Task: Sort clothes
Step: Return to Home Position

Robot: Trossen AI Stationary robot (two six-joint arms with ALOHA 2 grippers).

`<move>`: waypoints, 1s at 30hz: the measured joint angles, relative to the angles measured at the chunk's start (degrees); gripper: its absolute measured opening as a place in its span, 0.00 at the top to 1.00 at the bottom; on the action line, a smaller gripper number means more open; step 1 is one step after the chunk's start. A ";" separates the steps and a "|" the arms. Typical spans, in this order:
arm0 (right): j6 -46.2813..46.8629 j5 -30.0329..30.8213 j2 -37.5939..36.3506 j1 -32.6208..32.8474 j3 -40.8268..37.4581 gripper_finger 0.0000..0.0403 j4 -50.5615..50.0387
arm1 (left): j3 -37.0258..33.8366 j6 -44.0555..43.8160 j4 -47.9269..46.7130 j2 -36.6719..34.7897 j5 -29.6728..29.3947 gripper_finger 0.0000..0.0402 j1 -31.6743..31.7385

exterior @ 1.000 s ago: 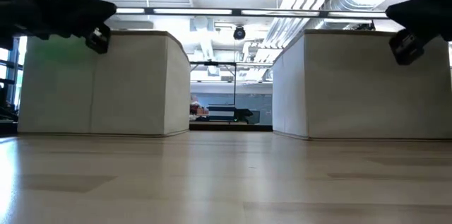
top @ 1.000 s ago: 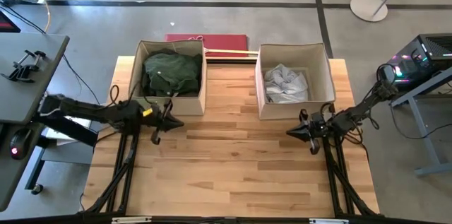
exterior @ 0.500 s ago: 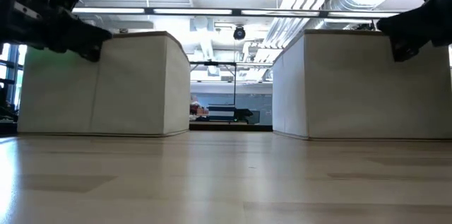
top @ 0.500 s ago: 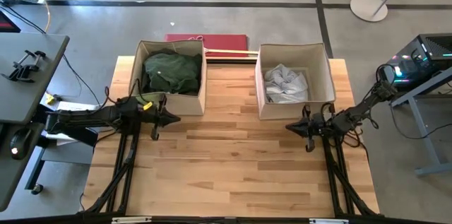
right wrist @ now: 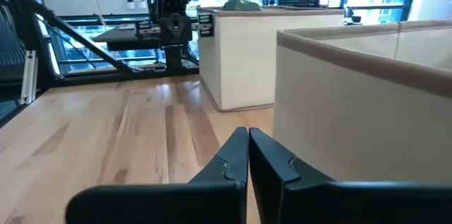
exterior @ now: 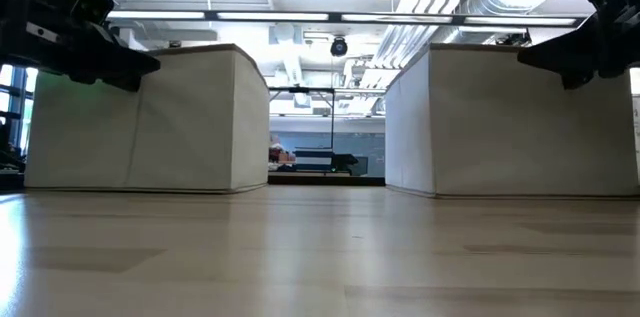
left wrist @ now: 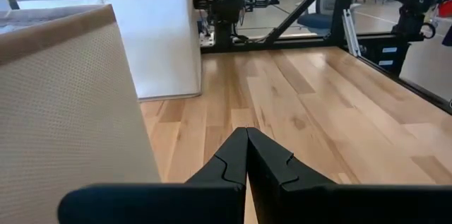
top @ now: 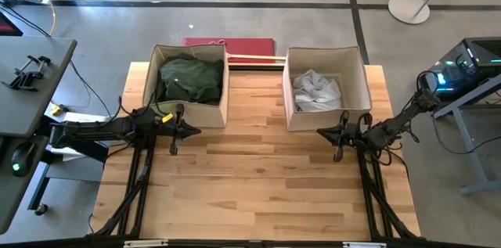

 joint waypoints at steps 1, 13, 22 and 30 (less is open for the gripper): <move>-0.01 -0.23 0.00 0.00 0.00 1.00 0.00 | 0.00 -0.02 0.00 0.00 -0.02 1.00 -0.01; -0.01 -0.21 -9.54 -0.47 -0.02 1.00 2.41 | -0.26 -0.31 4.82 -9.91 -0.11 1.00 -1.88; -0.03 -0.68 -9.66 -11.84 -0.02 1.00 0.87 | -0.20 -0.17 6.00 -10.03 0.38 1.00 -1.92; -0.03 -0.76 -9.42 -19.82 -0.02 1.00 0.52 | -0.20 -0.17 5.86 -10.05 0.48 1.00 -3.29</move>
